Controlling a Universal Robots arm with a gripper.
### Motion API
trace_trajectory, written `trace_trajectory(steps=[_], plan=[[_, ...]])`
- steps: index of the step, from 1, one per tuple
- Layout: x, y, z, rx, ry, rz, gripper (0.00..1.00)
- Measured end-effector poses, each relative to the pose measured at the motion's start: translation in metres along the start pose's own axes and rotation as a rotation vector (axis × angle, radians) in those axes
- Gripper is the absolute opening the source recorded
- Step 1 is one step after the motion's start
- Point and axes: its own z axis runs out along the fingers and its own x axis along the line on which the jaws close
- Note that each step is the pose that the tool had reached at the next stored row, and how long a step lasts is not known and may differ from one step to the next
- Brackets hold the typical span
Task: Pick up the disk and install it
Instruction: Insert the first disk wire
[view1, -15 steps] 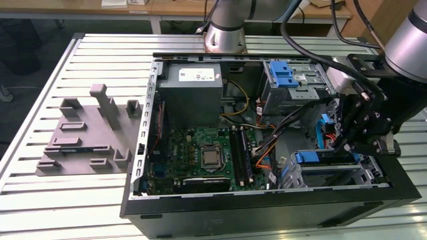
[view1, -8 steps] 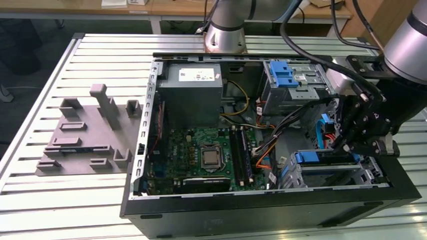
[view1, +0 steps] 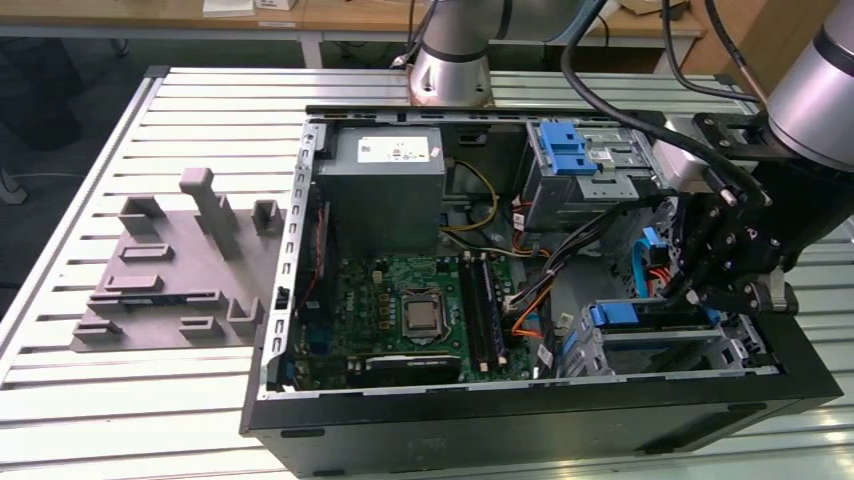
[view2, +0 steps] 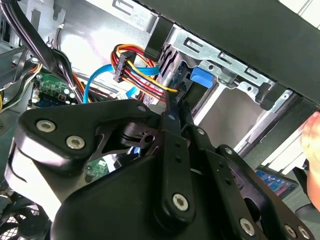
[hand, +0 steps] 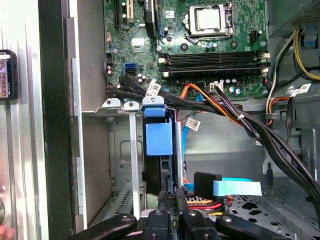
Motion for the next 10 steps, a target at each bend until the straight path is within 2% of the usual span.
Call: trace_trajectory(steps=[8,9,10], plan=[[0.0000,-0.0001,0.0002,0.0000,-0.0005,0.001,0.17],[0.0000,-0.0001,-0.0003,0.0000,-0.0003,0.001,0.24],[0.0000,-0.0001,-0.0012,0.0000,-0.0005,0.001,0.24]])
